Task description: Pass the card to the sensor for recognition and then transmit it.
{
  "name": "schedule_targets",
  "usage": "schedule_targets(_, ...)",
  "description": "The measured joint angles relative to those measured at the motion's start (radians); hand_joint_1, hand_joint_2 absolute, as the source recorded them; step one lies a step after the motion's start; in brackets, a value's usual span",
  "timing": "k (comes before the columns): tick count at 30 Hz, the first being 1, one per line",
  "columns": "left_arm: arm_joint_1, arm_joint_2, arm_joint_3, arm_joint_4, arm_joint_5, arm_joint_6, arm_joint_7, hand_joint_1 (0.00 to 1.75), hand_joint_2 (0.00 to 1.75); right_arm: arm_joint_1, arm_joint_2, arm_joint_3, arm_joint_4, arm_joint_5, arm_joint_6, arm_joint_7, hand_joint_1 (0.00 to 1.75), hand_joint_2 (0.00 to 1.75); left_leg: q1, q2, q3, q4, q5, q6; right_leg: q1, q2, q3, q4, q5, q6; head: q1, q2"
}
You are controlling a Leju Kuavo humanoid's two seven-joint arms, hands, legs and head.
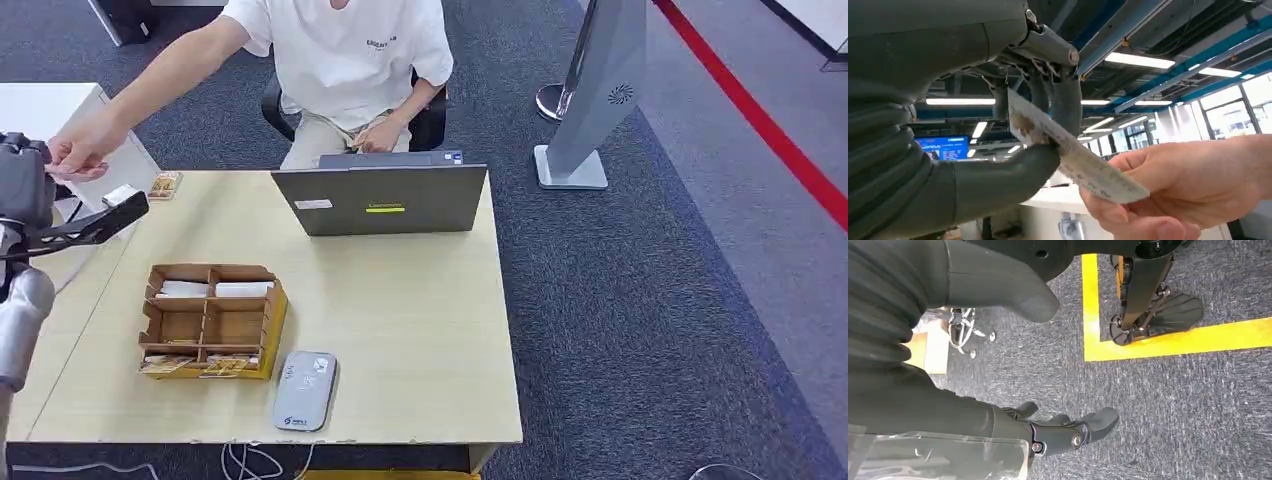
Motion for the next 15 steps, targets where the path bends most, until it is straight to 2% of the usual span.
schedule_targets(9,0.032,0.0,-0.001,-0.084,0.025,0.007,-0.018,1.75,1.75,0.001,-0.001,-0.006,0.001,0.013,0.0,-0.003,0.0,1.75,0.0,0.0,0.0,0.0,0.0,0.0,0.0,0.0,0.0,0.0,0.0,0.0,0.0,0.0)
schedule_targets(15,0.041,0.0,-0.001,-0.104,0.027,0.007,-0.018,1.75,1.75,0.001,-0.002,-0.007,0.001,0.013,0.0,-0.003,0.0,1.75,0.0,0.0,0.0,0.0,0.0,0.0,0.0,0.0,0.0,0.0,0.0,0.0,0.0,0.0)
